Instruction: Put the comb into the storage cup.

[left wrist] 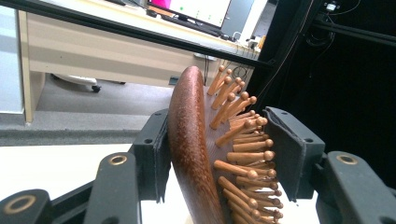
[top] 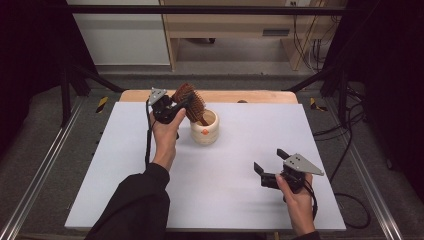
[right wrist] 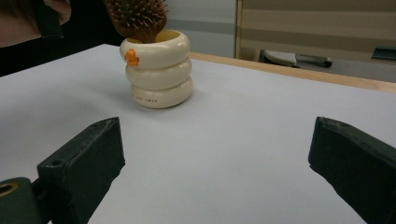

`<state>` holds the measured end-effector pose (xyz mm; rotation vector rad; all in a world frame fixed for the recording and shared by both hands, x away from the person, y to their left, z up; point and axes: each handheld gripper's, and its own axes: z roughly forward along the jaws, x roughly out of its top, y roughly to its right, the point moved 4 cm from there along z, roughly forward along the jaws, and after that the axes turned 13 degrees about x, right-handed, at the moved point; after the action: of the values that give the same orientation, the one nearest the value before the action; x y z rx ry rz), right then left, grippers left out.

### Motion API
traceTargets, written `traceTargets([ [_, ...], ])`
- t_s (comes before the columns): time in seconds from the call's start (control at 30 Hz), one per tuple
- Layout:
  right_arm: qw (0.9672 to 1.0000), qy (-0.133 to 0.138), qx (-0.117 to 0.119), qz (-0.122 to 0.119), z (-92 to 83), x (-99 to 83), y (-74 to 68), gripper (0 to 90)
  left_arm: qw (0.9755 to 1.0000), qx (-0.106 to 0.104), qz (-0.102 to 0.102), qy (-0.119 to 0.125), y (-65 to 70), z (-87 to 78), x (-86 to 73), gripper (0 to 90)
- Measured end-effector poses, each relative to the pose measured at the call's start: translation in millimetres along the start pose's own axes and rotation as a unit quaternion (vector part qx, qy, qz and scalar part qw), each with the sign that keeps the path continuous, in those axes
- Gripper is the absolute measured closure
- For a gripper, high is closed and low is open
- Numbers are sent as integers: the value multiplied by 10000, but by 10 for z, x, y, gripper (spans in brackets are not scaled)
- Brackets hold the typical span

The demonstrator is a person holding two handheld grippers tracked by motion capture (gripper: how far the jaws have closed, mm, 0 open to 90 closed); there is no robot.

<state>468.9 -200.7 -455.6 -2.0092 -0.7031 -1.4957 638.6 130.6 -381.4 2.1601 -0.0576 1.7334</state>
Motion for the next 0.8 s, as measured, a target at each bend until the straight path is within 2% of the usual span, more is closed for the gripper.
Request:
traceTargets([
  [0.37, 10000, -2, 2, 25, 6, -1, -5, 38, 9999, 47, -161, -35, -26, 24, -11, 420],
  [0.8, 10000, -13, 19, 36, 10, -4, -7, 38, 9998, 109, -172, 13, -47, 25, -1, 392],
])
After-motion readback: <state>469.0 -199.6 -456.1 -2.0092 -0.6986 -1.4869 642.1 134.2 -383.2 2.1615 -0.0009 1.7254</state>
